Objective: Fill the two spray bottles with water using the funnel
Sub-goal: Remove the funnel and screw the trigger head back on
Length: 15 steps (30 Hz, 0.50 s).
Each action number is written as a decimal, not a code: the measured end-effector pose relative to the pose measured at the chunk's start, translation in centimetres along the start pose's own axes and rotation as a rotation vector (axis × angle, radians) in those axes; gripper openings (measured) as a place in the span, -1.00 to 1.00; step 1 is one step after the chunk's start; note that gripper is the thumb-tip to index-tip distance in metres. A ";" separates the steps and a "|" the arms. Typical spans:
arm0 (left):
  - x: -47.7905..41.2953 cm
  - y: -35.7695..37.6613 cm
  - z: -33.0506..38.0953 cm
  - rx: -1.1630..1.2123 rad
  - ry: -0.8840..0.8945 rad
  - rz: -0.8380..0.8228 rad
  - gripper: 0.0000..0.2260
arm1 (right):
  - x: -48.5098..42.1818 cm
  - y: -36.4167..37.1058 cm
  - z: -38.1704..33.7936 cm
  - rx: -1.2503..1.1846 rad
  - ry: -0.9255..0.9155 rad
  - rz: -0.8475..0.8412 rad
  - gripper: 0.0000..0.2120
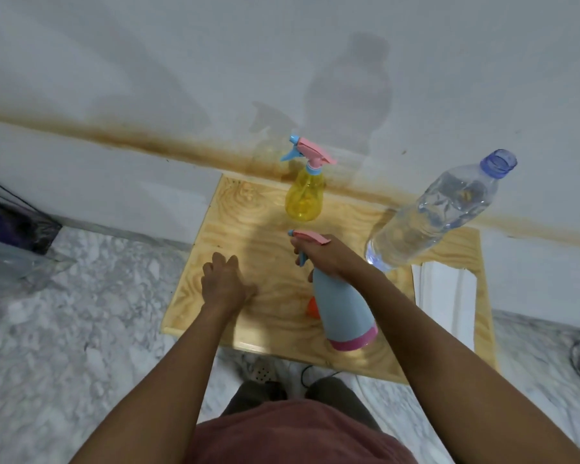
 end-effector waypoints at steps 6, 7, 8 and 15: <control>0.0 0.0 0.3 0.057 -0.033 -0.024 -0.30 | -1.6 0.8 0.3 0.092 0.069 -0.067 -0.53; 0.1 -0.1 0.3 0.063 -0.035 -0.019 -0.30 | -1.7 0.9 0.2 0.085 0.074 -0.071 -0.53; 0.1 -0.1 0.3 0.068 -0.037 -0.015 -0.30 | -1.8 0.9 0.0 0.075 0.077 -0.074 -0.53; 0.5 -0.4 0.5 0.120 -0.050 -0.007 -0.31 | -2.5 0.5 0.3 0.039 0.106 -0.043 -0.53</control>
Point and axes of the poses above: each hand's wrist, its own x-axis away from the middle knuckle, its own y-axis out of the palm, z = x × y, the point moved 5 cm from there along -x, towards the middle knuckle, and after that the axes turned 2 degrees about x, right-handed, at the moved point
